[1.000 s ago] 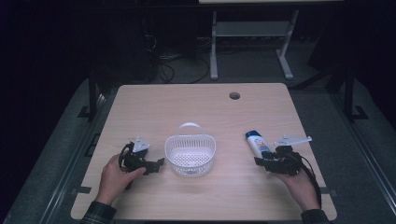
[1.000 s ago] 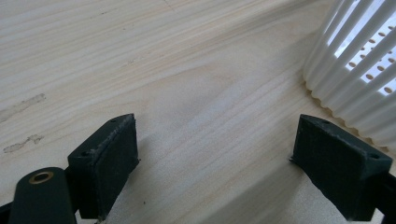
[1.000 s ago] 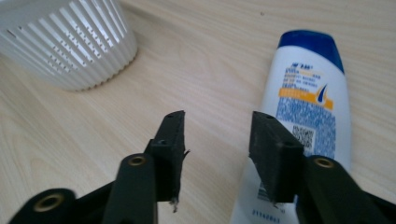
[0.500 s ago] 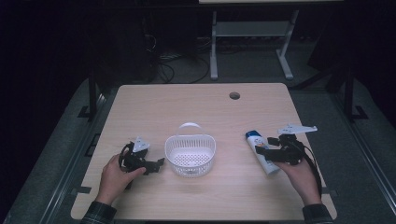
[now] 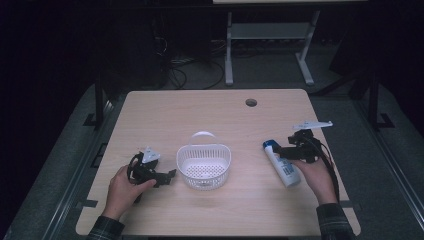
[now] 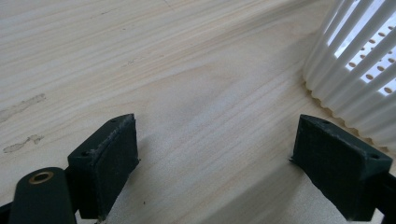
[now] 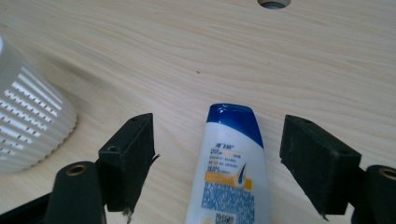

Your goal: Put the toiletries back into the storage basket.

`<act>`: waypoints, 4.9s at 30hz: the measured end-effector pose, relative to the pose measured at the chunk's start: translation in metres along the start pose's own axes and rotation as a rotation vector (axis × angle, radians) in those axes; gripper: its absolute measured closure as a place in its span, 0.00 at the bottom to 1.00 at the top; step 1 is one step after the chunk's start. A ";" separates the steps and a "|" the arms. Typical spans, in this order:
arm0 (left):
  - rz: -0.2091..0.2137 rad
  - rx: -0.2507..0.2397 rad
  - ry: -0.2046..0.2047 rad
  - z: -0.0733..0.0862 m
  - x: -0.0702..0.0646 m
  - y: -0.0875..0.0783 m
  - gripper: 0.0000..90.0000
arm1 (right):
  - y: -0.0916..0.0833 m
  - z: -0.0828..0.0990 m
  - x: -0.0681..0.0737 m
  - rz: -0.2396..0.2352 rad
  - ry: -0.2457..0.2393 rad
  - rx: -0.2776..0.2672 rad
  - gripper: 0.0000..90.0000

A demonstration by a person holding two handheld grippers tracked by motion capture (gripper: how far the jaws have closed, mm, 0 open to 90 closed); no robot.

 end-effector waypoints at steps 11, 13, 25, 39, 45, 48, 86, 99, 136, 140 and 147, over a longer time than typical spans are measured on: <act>0.001 0.003 0.004 0.000 0.000 0.000 0.15 | 0.029 -0.005 -0.006 0.038 0.026 0.078 0.28; 0.001 0.003 0.004 0.000 0.000 0.000 0.15 | 0.035 -0.003 -0.007 0.046 0.035 0.097 0.28; 0.001 0.003 0.004 0.000 0.000 0.000 0.15 | 0.059 0.009 -0.014 0.108 0.058 0.197 0.26; 0.000 0.002 0.004 0.000 0.000 0.000 0.15 | 0.075 0.021 -0.014 0.141 0.039 0.266 0.26; 0.000 0.003 0.004 0.000 0.000 0.000 0.15 | 0.077 0.024 -0.015 0.152 0.037 0.287 0.28; 0.000 0.003 0.004 0.000 0.000 0.000 0.15 | 0.077 0.025 -0.016 0.156 0.035 0.296 0.31; 0.000 0.003 0.005 0.000 0.000 0.000 0.15 | 0.042 0.002 -0.008 0.067 0.046 0.138 0.38; 0.001 0.004 0.005 0.000 0.000 0.000 0.15 | 0.015 -0.013 -0.007 0.026 0.058 0.046 0.39; -0.001 0.002 0.000 0.000 0.000 0.000 0.15 | -0.032 -0.033 0.002 -0.084 0.001 -0.211 0.39; -0.002 0.005 0.005 0.000 0.000 -0.001 0.15 | -0.035 -0.036 0.005 -0.089 -0.006 -0.222 0.39; 0.000 0.004 0.000 0.000 0.000 -0.001 0.15 | -0.045 -0.042 0.017 -0.119 -0.028 -0.246 0.39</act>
Point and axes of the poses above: each handheld gripper's, and its own axes: y roughly forward along the jaws, z roughly out of its underside, x roughly to its left, the point moved 7 cm from there along y, roughly forward along the jaws, and after that the axes turned 10 degrees about y, right-handed, at the moved point
